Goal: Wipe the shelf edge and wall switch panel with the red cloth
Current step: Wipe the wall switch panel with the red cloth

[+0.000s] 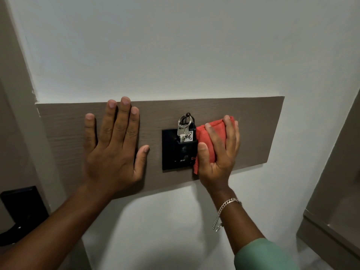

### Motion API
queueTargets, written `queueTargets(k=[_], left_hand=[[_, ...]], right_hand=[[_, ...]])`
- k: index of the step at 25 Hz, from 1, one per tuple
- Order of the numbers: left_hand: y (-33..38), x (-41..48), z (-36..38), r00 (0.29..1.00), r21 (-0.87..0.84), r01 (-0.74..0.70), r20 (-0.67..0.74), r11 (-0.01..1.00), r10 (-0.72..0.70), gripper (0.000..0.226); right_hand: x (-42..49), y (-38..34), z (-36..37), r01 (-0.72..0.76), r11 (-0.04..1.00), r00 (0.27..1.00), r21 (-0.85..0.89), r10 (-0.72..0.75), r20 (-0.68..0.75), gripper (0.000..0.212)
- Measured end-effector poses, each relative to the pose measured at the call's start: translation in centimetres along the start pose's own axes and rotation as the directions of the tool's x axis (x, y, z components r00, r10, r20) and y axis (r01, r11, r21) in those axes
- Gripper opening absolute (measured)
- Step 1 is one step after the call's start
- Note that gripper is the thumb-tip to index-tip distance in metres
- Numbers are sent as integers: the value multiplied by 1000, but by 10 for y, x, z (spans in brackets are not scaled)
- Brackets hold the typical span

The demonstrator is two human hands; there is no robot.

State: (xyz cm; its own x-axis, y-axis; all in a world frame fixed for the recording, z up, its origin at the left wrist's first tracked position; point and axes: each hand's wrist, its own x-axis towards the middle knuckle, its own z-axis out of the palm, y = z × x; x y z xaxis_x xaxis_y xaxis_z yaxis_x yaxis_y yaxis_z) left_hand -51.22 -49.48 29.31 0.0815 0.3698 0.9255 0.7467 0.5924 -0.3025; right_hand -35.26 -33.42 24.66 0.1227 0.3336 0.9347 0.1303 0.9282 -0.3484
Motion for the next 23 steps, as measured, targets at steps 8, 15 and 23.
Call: queueTargets(k=[8,15,23], left_hand=[[-1,0,2,1000,-6,0,-10,1000,0,77],[-1,0,3,1000,-12,1,-29,1000,-1,77],[-4,-2,3,999,-5,-9,-32,1000,9,77]], right_hand=[[-10,-1,7,-56,998,998,-22,55,-34,45],[0,-19,17,-206,976,968,65,213,-130,41],[-25,-26,28,-438,888,844,137,459,-279,51]])
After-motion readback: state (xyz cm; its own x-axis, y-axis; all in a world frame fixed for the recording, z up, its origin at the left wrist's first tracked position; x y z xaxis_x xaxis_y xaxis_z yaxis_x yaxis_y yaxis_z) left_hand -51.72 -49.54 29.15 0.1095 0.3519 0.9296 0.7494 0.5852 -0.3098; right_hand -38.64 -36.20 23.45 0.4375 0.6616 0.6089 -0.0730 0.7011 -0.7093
